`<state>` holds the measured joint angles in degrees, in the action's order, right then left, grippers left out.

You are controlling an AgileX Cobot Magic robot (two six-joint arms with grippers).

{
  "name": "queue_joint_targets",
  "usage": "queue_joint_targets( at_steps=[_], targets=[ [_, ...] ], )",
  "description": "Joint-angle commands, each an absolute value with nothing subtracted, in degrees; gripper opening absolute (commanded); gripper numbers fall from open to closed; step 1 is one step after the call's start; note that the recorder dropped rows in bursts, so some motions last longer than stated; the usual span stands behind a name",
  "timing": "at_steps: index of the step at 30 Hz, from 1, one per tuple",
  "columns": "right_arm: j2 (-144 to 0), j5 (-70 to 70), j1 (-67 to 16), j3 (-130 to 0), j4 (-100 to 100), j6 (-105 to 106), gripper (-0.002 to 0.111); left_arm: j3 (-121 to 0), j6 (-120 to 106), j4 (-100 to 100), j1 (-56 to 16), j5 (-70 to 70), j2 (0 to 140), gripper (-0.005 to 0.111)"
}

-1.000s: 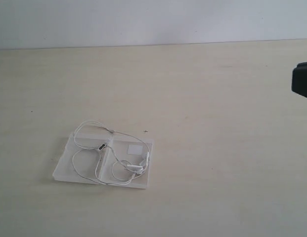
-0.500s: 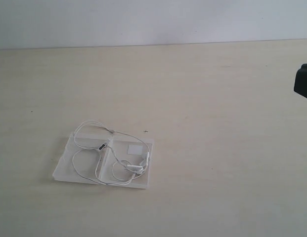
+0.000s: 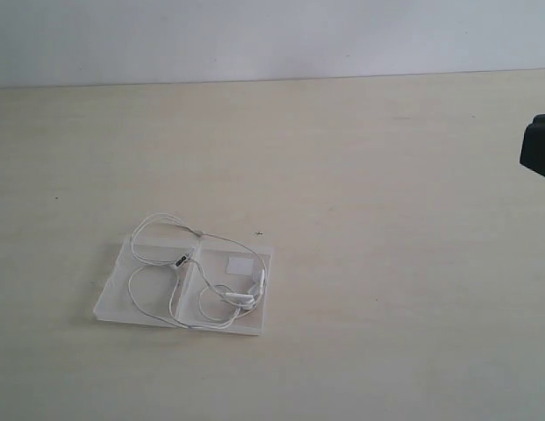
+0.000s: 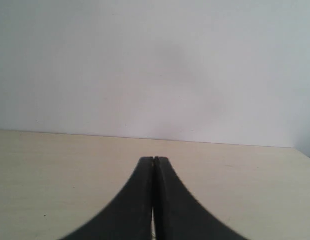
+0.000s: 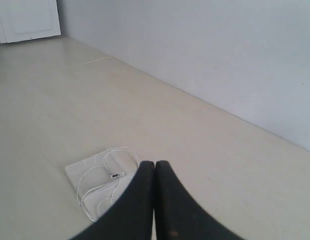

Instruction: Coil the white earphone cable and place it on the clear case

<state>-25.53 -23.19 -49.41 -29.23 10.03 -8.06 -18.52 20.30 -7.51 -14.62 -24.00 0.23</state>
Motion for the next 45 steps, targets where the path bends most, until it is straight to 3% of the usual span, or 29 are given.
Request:
queue_joint_targets(
  at_steps=[1,6,12,18,27,35,45],
  targets=[
    [-25.14,-22.53,-49.46,-28.92,9.91,-7.61,0.0,-18.23,20.13,-6.98,-14.54,-23.38,0.0,0.0],
    [-22.87,-22.53,-46.41,-28.92,9.62,-7.61,0.0,-18.23,20.13,-6.98,-14.54,-23.38,0.0,0.0],
    [-22.04,-19.71,-35.51,-26.62,14.45,-7.61,0.0,-18.23,20.13,-6.98,-14.54,-23.38,0.0,0.0],
    [-20.6,-7.34,-23.62,-17.48,15.27,-7.61,0.0,-18.23,20.13,-6.98,-14.54,-23.38,0.0,0.0],
    [-9.22,-3.39,-12.75,-8.84,14.07,-8.33,0.0,-18.23,20.13,-6.98,-14.54,-23.38,0.0,0.0],
    [-4.24,-4.36,-6.63,-4.03,9.28,-8.72,0.0,-18.23,20.13,-6.98,-14.54,-23.5,0.0,0.0],
    [-2.99,-4.1,-6.41,0.0,6.04,-10.26,0.0,-18.23,20.13,-6.98,-14.54,-23.62,0.0,0.0]
  ],
)
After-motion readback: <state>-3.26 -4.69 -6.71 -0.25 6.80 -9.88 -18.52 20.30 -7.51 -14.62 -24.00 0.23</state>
